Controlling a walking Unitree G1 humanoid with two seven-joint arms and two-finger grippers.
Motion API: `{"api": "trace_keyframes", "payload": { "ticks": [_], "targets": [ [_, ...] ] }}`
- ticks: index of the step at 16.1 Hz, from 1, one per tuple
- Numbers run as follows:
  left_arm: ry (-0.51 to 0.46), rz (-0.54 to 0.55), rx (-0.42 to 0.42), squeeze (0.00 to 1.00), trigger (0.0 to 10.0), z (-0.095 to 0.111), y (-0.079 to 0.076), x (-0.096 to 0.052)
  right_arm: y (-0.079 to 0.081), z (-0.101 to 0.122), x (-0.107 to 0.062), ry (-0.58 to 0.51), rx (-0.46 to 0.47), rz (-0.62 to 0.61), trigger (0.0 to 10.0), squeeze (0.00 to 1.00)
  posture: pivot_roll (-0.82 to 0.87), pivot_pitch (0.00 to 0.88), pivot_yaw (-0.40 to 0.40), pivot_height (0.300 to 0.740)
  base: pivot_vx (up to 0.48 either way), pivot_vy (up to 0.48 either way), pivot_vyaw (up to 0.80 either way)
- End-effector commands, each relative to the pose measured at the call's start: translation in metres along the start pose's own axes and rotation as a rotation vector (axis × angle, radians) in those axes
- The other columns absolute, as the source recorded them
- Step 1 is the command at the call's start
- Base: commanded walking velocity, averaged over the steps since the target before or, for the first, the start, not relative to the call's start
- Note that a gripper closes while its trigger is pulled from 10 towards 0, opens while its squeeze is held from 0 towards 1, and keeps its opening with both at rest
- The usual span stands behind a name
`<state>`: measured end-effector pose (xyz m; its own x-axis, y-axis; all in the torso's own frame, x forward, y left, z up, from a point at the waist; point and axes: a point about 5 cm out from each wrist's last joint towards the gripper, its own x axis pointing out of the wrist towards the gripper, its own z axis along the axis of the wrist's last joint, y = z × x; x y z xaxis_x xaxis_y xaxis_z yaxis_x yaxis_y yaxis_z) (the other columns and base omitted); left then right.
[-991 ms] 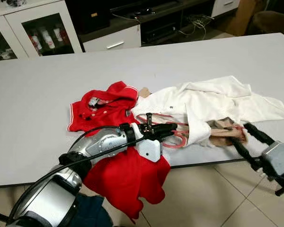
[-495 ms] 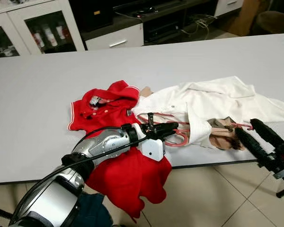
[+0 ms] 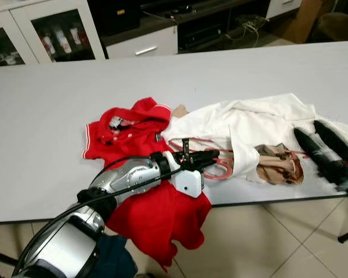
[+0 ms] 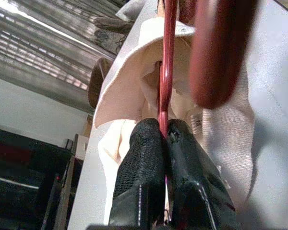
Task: Hang hanger
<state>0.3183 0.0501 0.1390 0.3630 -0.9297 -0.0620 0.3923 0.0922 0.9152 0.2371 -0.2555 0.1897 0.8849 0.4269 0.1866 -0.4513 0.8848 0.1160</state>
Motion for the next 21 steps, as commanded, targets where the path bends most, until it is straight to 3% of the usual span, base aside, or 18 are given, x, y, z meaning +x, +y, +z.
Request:
{"api": "trace_keyframes", "payload": {
  "ticks": [1,6,7,8,9,10,11,16,17,18,19,21],
  "targets": [
    [0.018,-0.013,0.003,0.00,0.0,-0.003,-0.003,-0.002,0.010,-0.005,0.006,0.039,-0.006,0.043,10.0,1.00,-0.01,0.092,0.078,0.740,0.000,0.000,0.00],
    [0.022,-0.009,0.009,0.00,0.0,-0.003,-0.001,0.000,0.029,-0.020,0.029,0.172,0.001,0.134,10.0,1.00,0.00,0.090,0.071,0.740,0.000,0.000,0.00],
    [0.021,-0.007,0.011,0.00,0.0,-0.003,-0.001,0.000,0.030,-0.022,0.032,0.209,-0.015,0.141,10.0,0.89,0.00,0.087,0.070,0.740,0.000,0.000,0.00],
    [0.021,-0.005,0.013,0.00,0.0,-0.002,0.000,0.001,0.029,-0.028,0.034,0.273,-0.028,0.130,10.0,0.54,0.00,0.087,0.068,0.740,0.000,0.000,0.00],
    [0.021,-0.004,0.013,0.00,0.0,-0.002,0.000,0.001,0.029,-0.030,0.034,0.291,-0.033,0.128,10.0,0.26,0.00,0.087,0.068,0.740,0.000,0.000,0.00],
    [0.021,-0.003,0.014,0.00,0.0,-0.002,0.000,0.001,0.029,-0.031,0.035,0.311,-0.039,0.128,10.0,0.26,0.00,0.086,0.067,0.740,0.000,0.000,0.00],
    [0.021,-0.001,0.015,0.00,0.0,-0.002,0.000,0.001,0.029,-0.031,0.035,0.320,-0.018,0.124,10.0,0.00,0.00,0.087,0.066,0.740,0.000,0.000,0.00],
    [0.016,0.002,0.014,0.00,0.0,-0.001,-0.001,0.003,0.030,-0.037,0.037,0.394,0.035,0.118,10.0,0.00,-0.01,0.090,0.063,0.740,0.000,0.000,0.00],
    [0.016,0.004,0.015,0.00,0.0,-0.001,-0.001,0.003,0.033,-0.039,0.039,0.400,0.058,0.129,7.4,0.00,-0.01,0.089,0.064,0.740,0.000,0.000,0.00],
    [0.016,0.004,0.015,0.00,0.0,-0.001,-0.001,0.003,0.034,-0.040,0.039,0.403,0.065,0.132,7.4,0.00,-0.01,0.089,0.064,0.740,0.000,0.000,0.00],
    [0.015,0.005,0.016,0.00,0.0,-0.001,0.000,0.003,0.036,-0.040,0.040,0.398,0.083,0.139,0.0,0.00,0.00,0.088,0.064,0.740,0.000,0.000,0.00],
    [0.016,0.009,0.020,0.00,0.0,-0.001,0.001,0.003,0.039,-0.040,0.043,0.385,0.130,0.149,0.0,0.00,0.00,0.088,0.065,0.740,0.000,0.000,0.00]
  ]
}}
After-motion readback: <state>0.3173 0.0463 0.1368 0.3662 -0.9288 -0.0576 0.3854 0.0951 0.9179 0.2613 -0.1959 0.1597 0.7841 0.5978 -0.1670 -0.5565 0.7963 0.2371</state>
